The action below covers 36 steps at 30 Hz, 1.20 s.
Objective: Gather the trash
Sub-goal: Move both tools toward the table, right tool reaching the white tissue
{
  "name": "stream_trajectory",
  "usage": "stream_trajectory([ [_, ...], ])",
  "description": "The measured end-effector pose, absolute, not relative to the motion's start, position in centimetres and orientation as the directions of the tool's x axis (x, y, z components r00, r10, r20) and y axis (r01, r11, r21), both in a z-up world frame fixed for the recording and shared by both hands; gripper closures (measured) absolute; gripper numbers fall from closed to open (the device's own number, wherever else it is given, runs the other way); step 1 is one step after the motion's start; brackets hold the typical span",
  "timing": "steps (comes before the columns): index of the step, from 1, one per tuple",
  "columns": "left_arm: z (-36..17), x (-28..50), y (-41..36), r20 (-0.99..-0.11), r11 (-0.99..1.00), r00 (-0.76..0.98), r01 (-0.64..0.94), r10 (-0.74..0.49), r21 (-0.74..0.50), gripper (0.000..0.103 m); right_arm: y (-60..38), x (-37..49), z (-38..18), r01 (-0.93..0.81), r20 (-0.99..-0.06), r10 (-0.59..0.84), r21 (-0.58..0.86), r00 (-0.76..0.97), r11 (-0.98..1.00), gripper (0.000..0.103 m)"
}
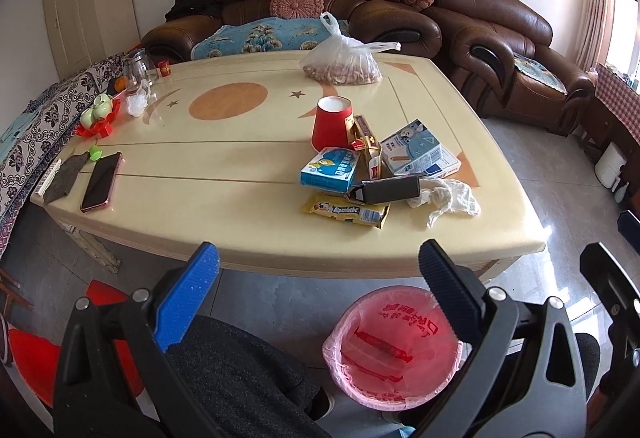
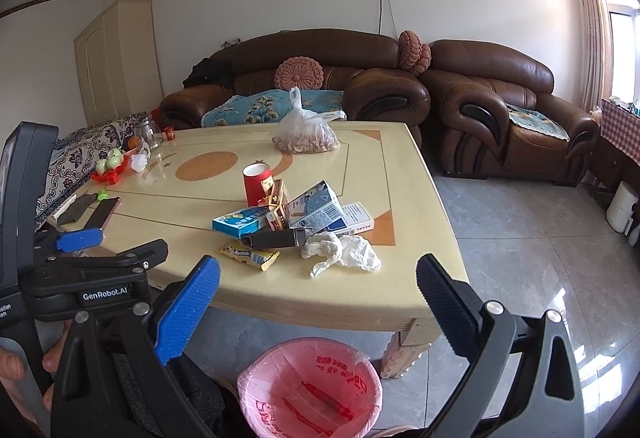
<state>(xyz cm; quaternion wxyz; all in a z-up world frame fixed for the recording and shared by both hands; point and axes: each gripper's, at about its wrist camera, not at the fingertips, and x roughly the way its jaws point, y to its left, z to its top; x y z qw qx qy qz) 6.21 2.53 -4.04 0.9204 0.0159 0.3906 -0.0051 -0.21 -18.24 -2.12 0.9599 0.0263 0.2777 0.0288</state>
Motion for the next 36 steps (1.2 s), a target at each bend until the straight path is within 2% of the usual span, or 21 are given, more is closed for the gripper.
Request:
stream_trajectory([
  [9,-5.4,9.7,3.1,-0.759,0.998,0.648,0.064,-0.061,-0.026,0.005,-19.4,3.1,-3.9,0.015,-0.56,0.001,0.023,0.829,1.0,0.007],
  [36,-9.5,19.5,2.8,-0.828,0.996,0.557,0.089,-0.056,-0.007,0.005,-19.6,12.3,-9.9,-0.008,-0.657,0.05,0.066,0.752,0.998,0.007],
])
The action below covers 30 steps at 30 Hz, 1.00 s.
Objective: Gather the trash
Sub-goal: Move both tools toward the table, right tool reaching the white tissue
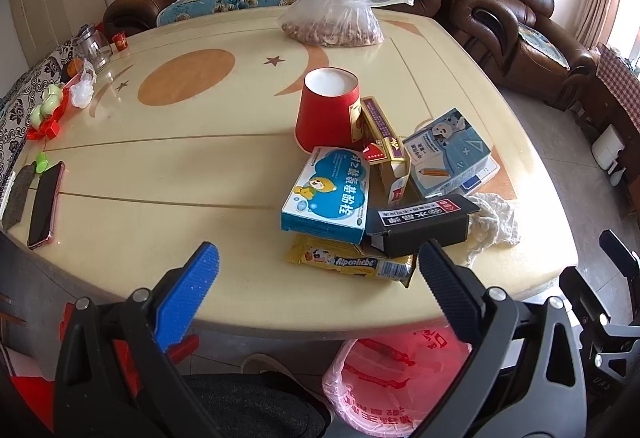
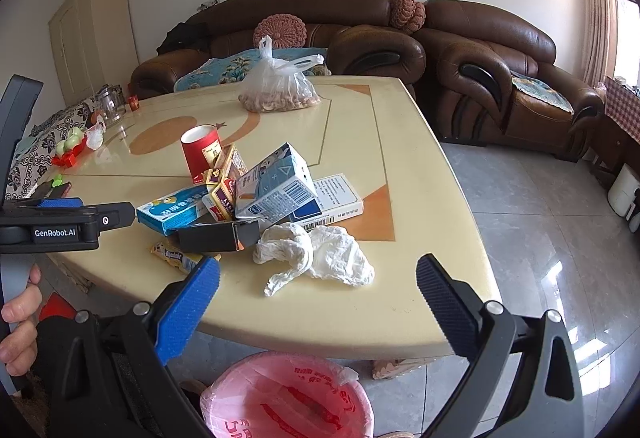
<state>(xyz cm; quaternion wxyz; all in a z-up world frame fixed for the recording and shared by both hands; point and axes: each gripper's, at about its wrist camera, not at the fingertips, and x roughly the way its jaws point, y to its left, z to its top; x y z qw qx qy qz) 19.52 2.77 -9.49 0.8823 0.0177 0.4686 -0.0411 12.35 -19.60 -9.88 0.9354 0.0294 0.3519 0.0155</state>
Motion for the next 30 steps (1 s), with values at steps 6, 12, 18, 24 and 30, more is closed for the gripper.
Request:
stream_trajectory([
  [6,-10.7,21.4,2.8,-0.846,0.995,0.529,0.096,-0.058,-0.009,0.005,-19.8,14.2,-11.3,-0.008,-0.678,0.061,0.081,0.733,0.997,0.007],
  [12,-11.6,22.8,2.6,-0.855,0.995,0.517,0.099,-0.049,0.003,0.005,-19.7,15.8,-12.8,-0.014,-0.699,0.07,0.086,0.712,0.996,0.007],
  [18,-12.8,24.1,2.5,-0.869,0.994,0.492,0.105,-0.045,0.008,0.005,-19.7,17.2,-14.3,-0.02,-0.713,0.082,0.095,0.696,0.995,0.007],
  [24,-14.0,25.4,2.3,-0.881,0.993,0.472,0.116,-0.032,0.026,0.005,-20.0,18.3,-15.7,-0.022,-0.722,0.091,0.105,0.686,0.994,0.007],
  [30,-14.9,26.3,1.9,-0.888,0.99,0.459,0.134,-0.021,0.046,0.005,-20.3,19.5,-17.1,-0.037,-0.724,0.117,0.126,0.68,0.991,0.007],
])
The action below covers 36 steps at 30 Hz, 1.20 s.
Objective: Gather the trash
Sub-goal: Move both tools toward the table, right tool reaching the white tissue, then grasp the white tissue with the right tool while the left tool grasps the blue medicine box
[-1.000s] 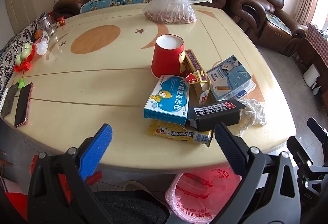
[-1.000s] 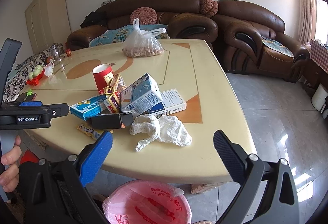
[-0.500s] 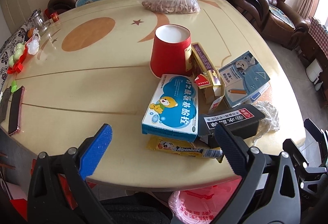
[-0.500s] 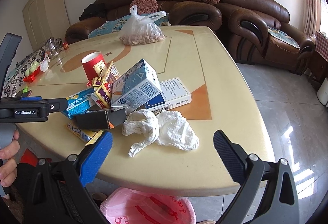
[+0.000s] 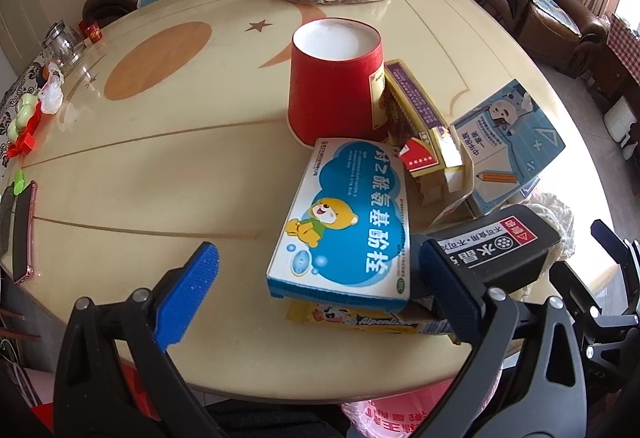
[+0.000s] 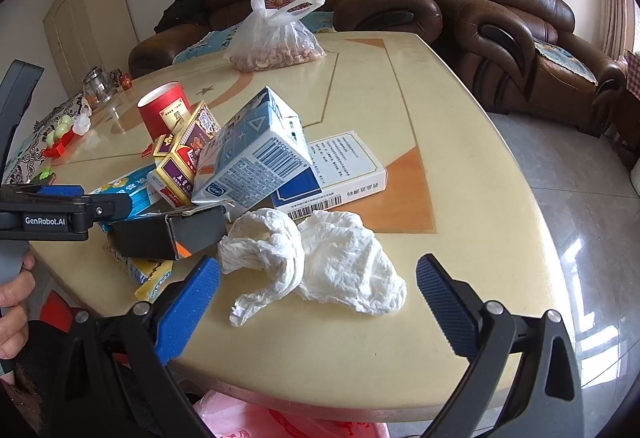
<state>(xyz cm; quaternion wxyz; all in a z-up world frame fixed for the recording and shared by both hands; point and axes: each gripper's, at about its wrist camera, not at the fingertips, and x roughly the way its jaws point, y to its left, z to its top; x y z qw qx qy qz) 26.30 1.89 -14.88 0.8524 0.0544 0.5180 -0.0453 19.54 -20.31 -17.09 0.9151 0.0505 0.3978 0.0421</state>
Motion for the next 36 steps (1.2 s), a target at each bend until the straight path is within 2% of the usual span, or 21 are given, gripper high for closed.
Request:
stream_trajectory([
  [8,-15.7,27.5,2.4,-0.899,0.988,0.432,0.154,-0.069,-0.002,0.005,-20.7,20.5,-19.0,-0.037,-0.723,0.135,0.149,0.678,0.988,0.008],
  [12,-16.1,27.9,2.8,-0.904,0.986,0.414,0.161,-0.109,-0.044,0.005,-20.4,20.7,-19.2,-0.031,-0.72,0.085,0.088,0.689,0.996,0.027],
  [15,-16.3,28.1,2.9,-0.905,0.983,0.403,0.168,-0.138,-0.075,0.005,-20.1,20.9,-19.1,-0.036,-0.718,0.076,0.07,0.692,0.997,0.034],
  [18,-16.2,28.1,2.7,-0.901,0.982,0.41,0.176,-0.142,-0.075,0.005,-20.0,20.7,-19.0,-0.038,-0.708,0.081,0.076,0.702,0.996,0.055],
  [19,-16.2,28.1,2.6,-0.9,0.981,0.41,0.181,-0.146,-0.076,0.006,-20.0,20.7,-19.0,-0.037,-0.707,0.078,0.073,0.703,0.997,0.057],
  [20,-16.1,28.0,2.5,-0.899,0.98,0.413,0.186,-0.149,-0.076,0.008,-19.9,20.7,-19.0,-0.039,-0.706,0.077,0.07,0.704,0.997,0.058],
  [22,-16.0,28.0,2.4,-0.898,0.978,0.414,0.192,-0.151,-0.076,0.017,-20.0,20.6,-19.0,-0.033,-0.704,0.071,0.067,0.707,0.997,0.07],
  [25,-16.0,28.0,2.3,-0.9,0.976,0.406,0.201,-0.157,-0.08,0.019,-20.1,20.6,-19.0,-0.034,-0.703,0.08,0.079,0.707,0.996,0.071],
  [29,-15.9,27.8,2.3,-0.897,0.974,0.408,0.21,-0.169,-0.088,0.028,-20.3,20.6,-19.0,-0.031,-0.701,0.087,0.092,0.707,0.995,0.075],
  [33,-15.6,27.7,1.8,-0.899,0.971,0.409,0.23,-0.152,-0.06,0.03,-20.2,20.7,-18.9,-0.036,-0.705,0.084,0.083,0.704,0.996,0.08],
  [36,-15.4,27.7,1.6,-0.902,0.967,0.397,0.243,-0.171,-0.076,0.038,-20.2,20.6,-18.9,-0.037,-0.702,0.092,0.093,0.706,0.995,0.083],
])
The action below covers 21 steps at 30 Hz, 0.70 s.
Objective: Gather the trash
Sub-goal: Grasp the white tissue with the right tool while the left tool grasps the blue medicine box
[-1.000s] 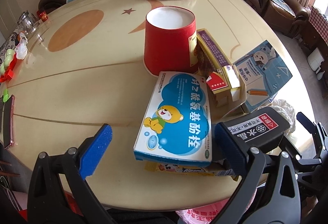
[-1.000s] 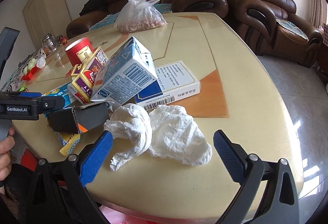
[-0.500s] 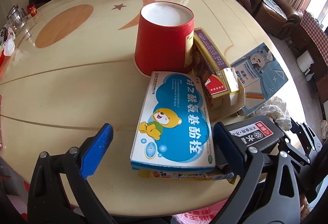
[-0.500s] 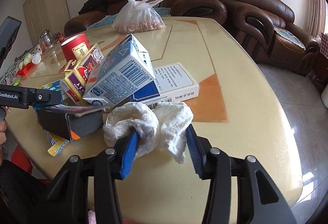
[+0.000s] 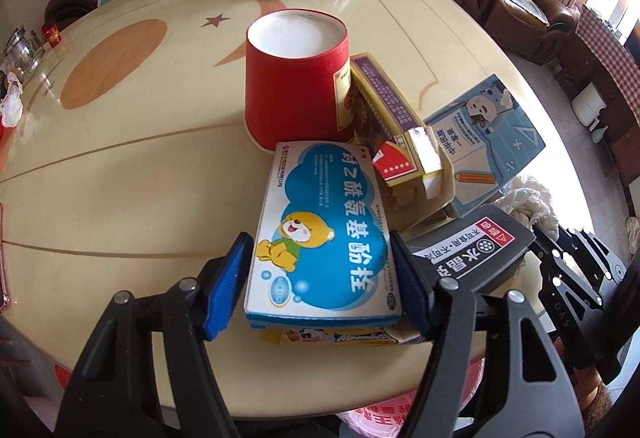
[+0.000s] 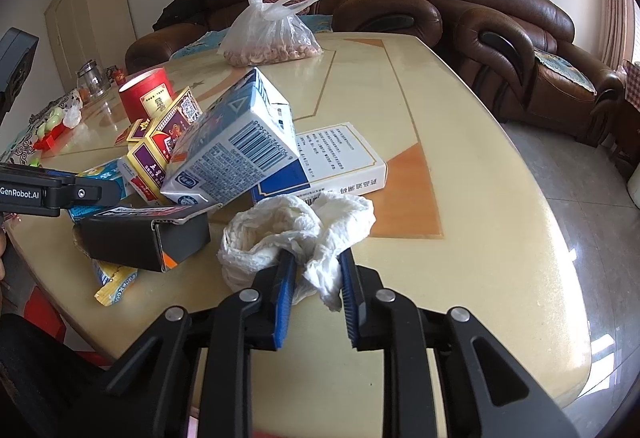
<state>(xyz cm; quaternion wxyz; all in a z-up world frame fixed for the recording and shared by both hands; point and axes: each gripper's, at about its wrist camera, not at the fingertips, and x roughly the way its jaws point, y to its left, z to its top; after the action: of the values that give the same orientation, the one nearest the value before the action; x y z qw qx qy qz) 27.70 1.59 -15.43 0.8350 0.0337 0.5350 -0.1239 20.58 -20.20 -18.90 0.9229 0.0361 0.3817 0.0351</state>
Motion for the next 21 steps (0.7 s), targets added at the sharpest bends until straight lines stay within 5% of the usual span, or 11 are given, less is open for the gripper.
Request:
stream_trajectory([
  [21,-14.1,26.7,2.9,-0.887,0.975,0.427,0.199,-0.174,-0.096,0.041,-22.3,18.7,-16.6,0.056,-0.649,-0.03,0.02,0.76,0.998,0.088],
])
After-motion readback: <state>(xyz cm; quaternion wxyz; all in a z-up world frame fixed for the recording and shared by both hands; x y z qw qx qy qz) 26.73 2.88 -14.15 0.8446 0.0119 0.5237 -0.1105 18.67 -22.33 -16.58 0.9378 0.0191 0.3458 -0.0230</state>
